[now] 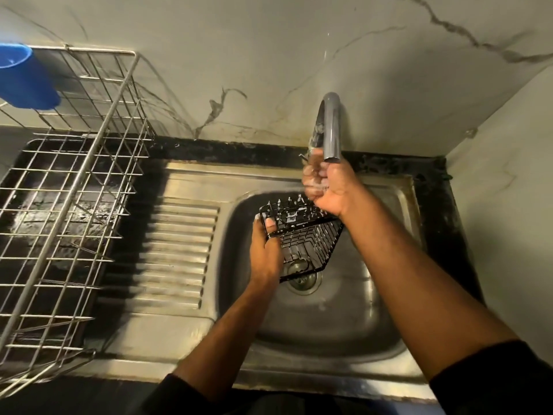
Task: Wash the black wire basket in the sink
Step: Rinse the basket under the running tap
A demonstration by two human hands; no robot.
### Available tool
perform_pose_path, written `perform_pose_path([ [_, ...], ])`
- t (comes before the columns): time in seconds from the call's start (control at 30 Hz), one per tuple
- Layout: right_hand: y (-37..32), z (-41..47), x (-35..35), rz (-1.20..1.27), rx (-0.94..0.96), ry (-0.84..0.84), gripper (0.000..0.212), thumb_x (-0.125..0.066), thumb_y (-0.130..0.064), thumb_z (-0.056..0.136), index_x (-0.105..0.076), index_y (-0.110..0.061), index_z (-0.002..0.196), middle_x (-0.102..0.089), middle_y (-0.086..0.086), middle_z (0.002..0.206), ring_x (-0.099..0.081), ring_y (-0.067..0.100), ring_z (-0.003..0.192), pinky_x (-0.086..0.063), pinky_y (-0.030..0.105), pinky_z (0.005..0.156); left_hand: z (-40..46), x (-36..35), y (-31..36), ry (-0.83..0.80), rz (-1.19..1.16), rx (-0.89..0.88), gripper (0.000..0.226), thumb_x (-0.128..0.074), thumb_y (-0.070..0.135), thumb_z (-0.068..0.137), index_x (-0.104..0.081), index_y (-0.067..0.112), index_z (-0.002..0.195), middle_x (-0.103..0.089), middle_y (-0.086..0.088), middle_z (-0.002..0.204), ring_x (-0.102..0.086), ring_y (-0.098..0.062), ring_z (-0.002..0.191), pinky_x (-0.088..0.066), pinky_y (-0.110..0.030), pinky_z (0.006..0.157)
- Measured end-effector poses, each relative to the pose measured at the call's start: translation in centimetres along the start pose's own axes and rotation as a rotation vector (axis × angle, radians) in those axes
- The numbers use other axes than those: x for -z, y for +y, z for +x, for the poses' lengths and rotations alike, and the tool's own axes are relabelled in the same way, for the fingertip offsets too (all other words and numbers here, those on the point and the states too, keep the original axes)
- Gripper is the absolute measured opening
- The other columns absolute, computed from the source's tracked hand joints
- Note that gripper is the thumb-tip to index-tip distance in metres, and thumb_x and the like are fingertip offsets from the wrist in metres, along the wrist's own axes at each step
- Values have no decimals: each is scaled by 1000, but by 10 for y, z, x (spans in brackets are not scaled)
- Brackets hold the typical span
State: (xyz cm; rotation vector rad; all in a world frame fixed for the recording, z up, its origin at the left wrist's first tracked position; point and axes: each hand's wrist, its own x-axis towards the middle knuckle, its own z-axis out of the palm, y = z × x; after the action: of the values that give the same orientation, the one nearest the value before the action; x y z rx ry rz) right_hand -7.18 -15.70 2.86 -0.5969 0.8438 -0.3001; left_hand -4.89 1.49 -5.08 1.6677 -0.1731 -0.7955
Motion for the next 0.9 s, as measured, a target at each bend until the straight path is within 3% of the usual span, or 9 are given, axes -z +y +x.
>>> perform_pose_path([
  [0.13,-2,1,2,96,-52,-63,40,-39,-22,104,-49,-16,65,-45,-2,53,-40,7,42,-28,16,30,2,-2,2,-9,-58,-2,45,-45,61,99,-60,32,131,-69,7,127,-64,-11,119,-51,-45,107],
  [0.27,-4,-13,5,-210,9,-2,36,-43,-22,105,-54,-15,72,-54,0,62,-46,9,52,-35,16,43,3,-2,3,-10,-83,8,40,-47,46,106,-59,26,139,-68,5,131,-63,-9,121,-50,-40,108],
  [0.4,-2,-27,13,-533,126,16,28,-46,-22,105,-64,-10,87,-65,2,73,-59,9,60,-49,19,53,2,-4,2,-89,-134,-17,42,-48,46,105,-55,26,142,-66,0,134,-65,-16,121,-61,-35,90],
  [0.47,-5,-31,18,-516,176,-1,24,-49,-19,104,-66,-5,97,-69,4,79,-64,9,66,-55,21,60,4,-6,3,-116,-112,-63,46,-51,53,101,-56,30,140,-65,1,136,-63,-18,125,-57,-44,99],
  [0.57,-15,-37,23,-583,276,54,22,-50,-12,103,-67,1,107,-73,11,91,-72,16,81,-60,23,75,10,-15,9,-196,-47,-92,47,-52,55,99,-58,29,138,-67,-2,132,-65,-23,122,-58,-49,96],
  [0.63,-19,-43,28,-721,340,11,18,-57,-8,100,-69,2,109,-74,15,100,-74,21,93,-60,25,83,15,-23,16,-274,17,-122,35,-51,48,102,-62,29,131,-70,0,124,-66,-19,117,-58,-43,94],
  [0.73,-23,-50,36,-824,437,62,10,-63,-3,95,-72,-3,100,-76,11,100,-75,17,94,-60,26,82,23,-33,26,-402,101,-194,35,-49,38,107,-61,23,136,-72,0,122,-68,-16,114,-58,-24,84],
  [0.8,-24,-52,43,-937,472,72,12,-63,-4,95,-73,-6,100,-77,8,97,-74,14,92,-60,25,80,29,-37,29,-442,138,-220,37,-49,36,107,-62,17,136,-73,-3,121,-68,-20,115,-58,-28,91],
  [0.9,-22,-53,52,-864,506,137,15,-66,-7,94,-72,-6,108,-77,6,97,-75,14,91,-61,29,81,35,-42,34,-446,162,-243,32,-49,34,107,-69,17,125,-77,-6,112,-71,-25,110,-59,-37,94],
])
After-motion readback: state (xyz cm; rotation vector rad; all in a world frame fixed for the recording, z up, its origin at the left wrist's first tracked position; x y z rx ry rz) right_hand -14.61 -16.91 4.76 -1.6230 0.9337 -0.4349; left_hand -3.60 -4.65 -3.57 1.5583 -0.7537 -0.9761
